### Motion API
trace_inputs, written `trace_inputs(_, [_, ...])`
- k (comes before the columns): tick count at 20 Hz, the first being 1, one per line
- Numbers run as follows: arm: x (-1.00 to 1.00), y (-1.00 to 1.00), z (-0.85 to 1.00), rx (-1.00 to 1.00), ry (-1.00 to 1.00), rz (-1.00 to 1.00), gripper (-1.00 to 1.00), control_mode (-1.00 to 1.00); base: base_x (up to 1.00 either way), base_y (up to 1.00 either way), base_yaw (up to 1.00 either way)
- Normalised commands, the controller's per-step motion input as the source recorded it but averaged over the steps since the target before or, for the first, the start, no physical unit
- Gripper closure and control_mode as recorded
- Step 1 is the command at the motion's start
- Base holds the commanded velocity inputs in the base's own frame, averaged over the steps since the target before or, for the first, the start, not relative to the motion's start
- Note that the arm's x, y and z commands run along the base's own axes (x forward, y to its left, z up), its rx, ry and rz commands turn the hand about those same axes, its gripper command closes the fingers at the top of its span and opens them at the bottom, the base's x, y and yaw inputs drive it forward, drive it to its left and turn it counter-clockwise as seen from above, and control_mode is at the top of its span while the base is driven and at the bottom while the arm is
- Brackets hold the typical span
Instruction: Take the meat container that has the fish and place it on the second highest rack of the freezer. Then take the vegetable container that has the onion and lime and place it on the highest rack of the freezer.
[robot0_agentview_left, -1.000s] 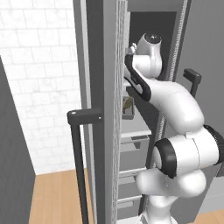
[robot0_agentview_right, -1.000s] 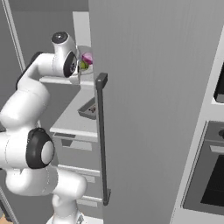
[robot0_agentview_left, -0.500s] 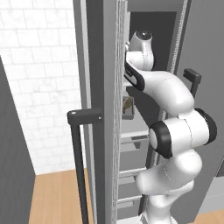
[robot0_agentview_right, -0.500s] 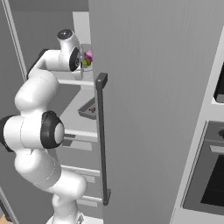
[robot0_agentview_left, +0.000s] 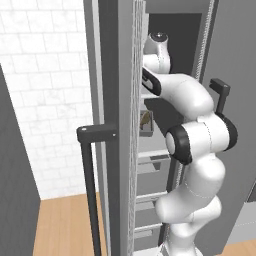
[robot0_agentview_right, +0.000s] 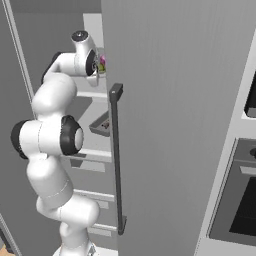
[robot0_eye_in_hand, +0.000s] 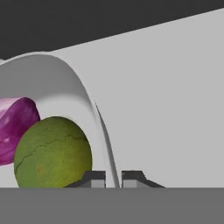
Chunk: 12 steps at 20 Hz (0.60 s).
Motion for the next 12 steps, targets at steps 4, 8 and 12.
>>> trace_inputs(4, [0.01,0.00,0.00,0.00,0.00,0.00,1.00,-1.00,0.00,0.00,0.00])
trace_inputs(8, [0.01,0.00,0.00,0.00,0.00,0.00,-1.00,-1.00,0.00,0.00,0.00])
trace_inputs(12, [0.00,0.00,0.00,0.00,0.00,0.00,-1.00,-1.00,0.00,0.00,0.00])
